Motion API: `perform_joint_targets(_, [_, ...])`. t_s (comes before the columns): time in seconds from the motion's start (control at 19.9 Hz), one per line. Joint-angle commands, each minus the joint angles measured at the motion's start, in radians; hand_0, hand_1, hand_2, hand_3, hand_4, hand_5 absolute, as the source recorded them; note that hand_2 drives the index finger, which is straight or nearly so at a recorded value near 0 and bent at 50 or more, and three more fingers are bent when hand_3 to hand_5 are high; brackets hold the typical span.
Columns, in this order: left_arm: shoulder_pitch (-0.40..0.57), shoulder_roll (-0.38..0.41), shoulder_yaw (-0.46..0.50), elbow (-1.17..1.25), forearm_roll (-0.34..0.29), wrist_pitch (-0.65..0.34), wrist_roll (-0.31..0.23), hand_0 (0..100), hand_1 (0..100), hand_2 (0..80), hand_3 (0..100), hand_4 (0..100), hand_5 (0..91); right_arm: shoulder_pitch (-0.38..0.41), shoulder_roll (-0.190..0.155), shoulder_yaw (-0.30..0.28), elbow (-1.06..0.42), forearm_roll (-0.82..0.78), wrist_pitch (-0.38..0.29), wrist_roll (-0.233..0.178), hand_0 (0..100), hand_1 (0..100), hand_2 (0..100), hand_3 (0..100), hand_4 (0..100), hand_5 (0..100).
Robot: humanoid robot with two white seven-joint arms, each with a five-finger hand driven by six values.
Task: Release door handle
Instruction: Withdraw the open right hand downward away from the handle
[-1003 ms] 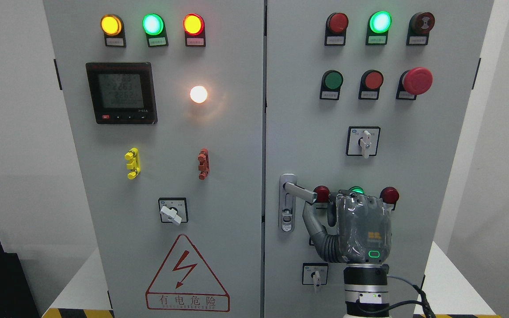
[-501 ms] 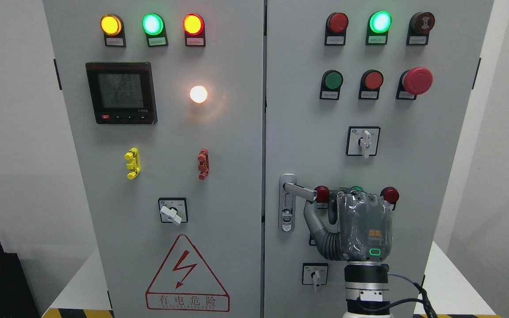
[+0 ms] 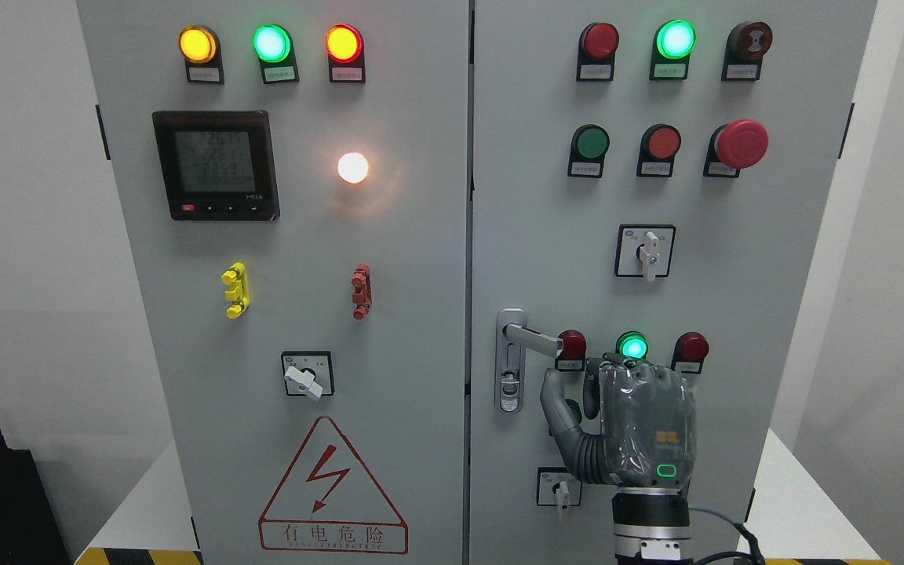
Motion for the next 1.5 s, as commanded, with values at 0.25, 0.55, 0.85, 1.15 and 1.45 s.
perform_joint_targets(0.25, [0.000, 0.000, -0.012, -0.015, 0.000, 0.000, -0.001, 12, 39, 0.0, 0, 0, 0.0, 0.177, -0.003, -0.011, -0.170, -0.021, -0.048, -0.049, 57, 35, 72, 100, 86, 84])
perform_joint_targets(0.55, [0.000, 0.000, -0.012, -0.015, 0.000, 0.000, -0.001, 12, 39, 0.0, 0, 0, 0.0, 0.247, -0.002, -0.098, -0.207, -0.021, -0.186, -0.044, 61, 25, 28, 41, 35, 28])
perform_joint_targets(0.85, [0.000, 0.000, -0.012, -0.015, 0.000, 0.000, -0.001, 12, 39, 0.0, 0, 0, 0.0, 0.239, -0.010, -0.167, -0.213, -0.056, -0.280, -0.032, 58, 8, 8, 9, 3, 0])
perform_joint_targets(1.15, [0.000, 0.000, -0.012, -0.015, 0.000, 0.000, -0.001, 12, 39, 0.0, 0, 0, 0.0, 0.230, -0.008, -0.273, -0.212, -0.086, -0.401, 0.046, 51, 0, 0, 0, 0, 0])
perform_joint_targets(1.45, [0.000, 0.000, -0.012, -0.015, 0.000, 0.000, -0.001, 12, 39, 0.0, 0, 0, 0.0, 0.224, -0.010, -0.279, -0.213, -0.093, -0.407, 0.053, 45, 0, 0, 0, 0, 0])
